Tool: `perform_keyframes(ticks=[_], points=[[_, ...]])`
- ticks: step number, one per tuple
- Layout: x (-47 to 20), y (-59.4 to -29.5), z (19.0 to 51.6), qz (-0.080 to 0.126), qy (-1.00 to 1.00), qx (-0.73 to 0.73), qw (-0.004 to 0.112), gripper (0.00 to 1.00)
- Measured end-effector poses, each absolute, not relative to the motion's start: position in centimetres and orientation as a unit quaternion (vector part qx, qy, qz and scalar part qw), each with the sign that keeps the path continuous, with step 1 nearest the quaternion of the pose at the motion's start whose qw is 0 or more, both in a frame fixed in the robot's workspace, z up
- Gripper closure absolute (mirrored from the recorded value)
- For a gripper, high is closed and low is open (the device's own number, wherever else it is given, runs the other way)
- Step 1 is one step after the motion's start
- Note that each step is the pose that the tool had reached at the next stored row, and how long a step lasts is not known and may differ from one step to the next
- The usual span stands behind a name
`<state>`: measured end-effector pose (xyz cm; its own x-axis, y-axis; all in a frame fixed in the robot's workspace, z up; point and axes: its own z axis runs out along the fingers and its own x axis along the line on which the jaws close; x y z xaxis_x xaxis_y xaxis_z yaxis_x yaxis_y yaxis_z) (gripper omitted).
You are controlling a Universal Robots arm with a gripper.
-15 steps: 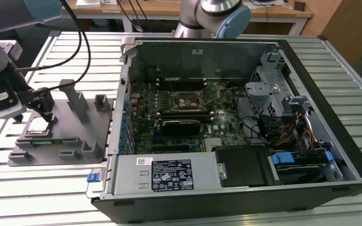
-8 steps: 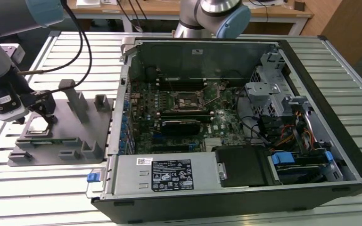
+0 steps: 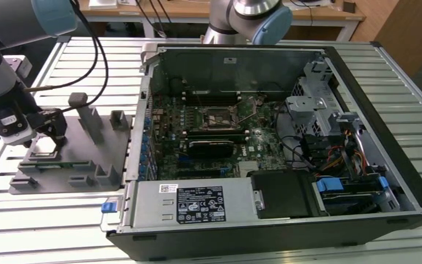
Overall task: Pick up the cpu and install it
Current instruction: 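Pick up the cpu and move it towards the insertion slot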
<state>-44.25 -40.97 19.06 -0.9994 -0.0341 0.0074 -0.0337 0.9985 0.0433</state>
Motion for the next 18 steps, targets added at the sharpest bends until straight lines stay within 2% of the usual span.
perform_keyframes(ticks=[3, 4, 5, 6, 17, 18], points=[[-44.27, -40.96, 18.92, -0.022, -1.000, 0.017, 0.003, 0.31], [-44.29, -40.96, 18.89, -0.022, -1.000, 0.017, 0.003, 0.37], [-44.29, -40.96, 18.87, -0.022, -1.000, 0.017, 0.003, 0.37], [-44.30, -40.96, 18.86, -0.022, -1.000, 0.017, 0.003, 0.44], [-44.35, -40.96, 18.84, -0.022, -1.000, 0.017, 0.003, 0.43], [-44.36, -40.96, 18.84, -0.022, -1.000, 0.017, 0.003, 0.37]])
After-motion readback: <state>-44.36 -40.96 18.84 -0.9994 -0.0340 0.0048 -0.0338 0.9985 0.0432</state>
